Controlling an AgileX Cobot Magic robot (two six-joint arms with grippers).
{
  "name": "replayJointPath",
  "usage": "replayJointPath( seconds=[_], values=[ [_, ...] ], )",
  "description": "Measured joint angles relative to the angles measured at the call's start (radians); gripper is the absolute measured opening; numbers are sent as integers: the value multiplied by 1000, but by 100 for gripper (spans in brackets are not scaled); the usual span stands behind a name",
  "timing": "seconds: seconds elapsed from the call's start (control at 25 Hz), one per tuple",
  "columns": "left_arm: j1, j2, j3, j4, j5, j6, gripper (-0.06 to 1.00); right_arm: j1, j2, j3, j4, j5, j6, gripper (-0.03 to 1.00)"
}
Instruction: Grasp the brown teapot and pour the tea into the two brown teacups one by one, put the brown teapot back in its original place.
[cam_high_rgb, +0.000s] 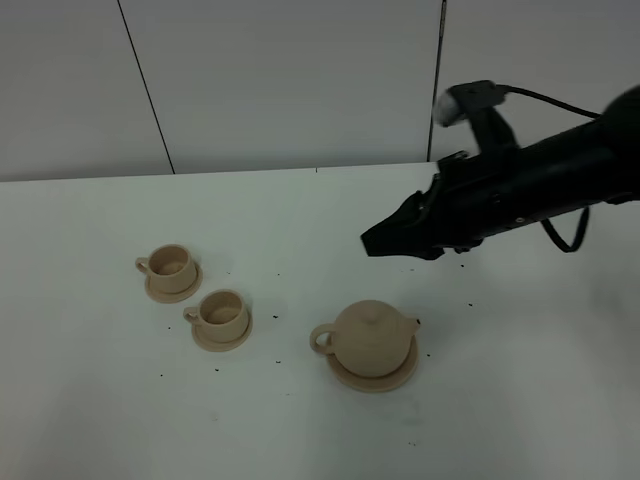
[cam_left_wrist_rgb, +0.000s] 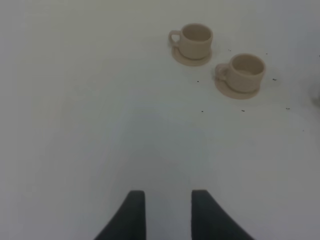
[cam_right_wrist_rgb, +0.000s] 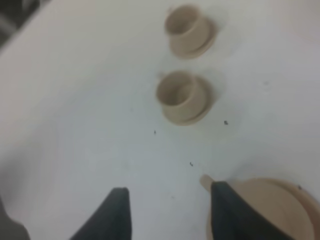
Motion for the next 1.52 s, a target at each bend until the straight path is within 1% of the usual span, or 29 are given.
replayJointPath(
  seconds=[0.2,0.36,0.52,0.76,0.96,1.12,1.28,1.52],
  values=[
    [0,0,0,0,0,0,30,115,85,-128,-225,-45,94,38],
    [0,0,0,0,0,0,30,191,163,-208,-381,-64,173,38],
    [0,0,0,0,0,-1,30,243,238,-270,-484,-69,233,38],
    [0,0,0,0,0,-1,30,295,306,-293,-631,-96,243,38],
    [0,0,0,0,0,-1,30,318,317,-293,-690,-105,240,38],
    [0,0,0,1,0,-1,30,328,321,-293,-702,-125,211,38],
    [0,0,0,1,0,-1,30,348,347,-294,-714,-166,172,38],
    [0,0,0,1,0,-1,30,373,358,-294,-745,-186,155,41]
  ],
)
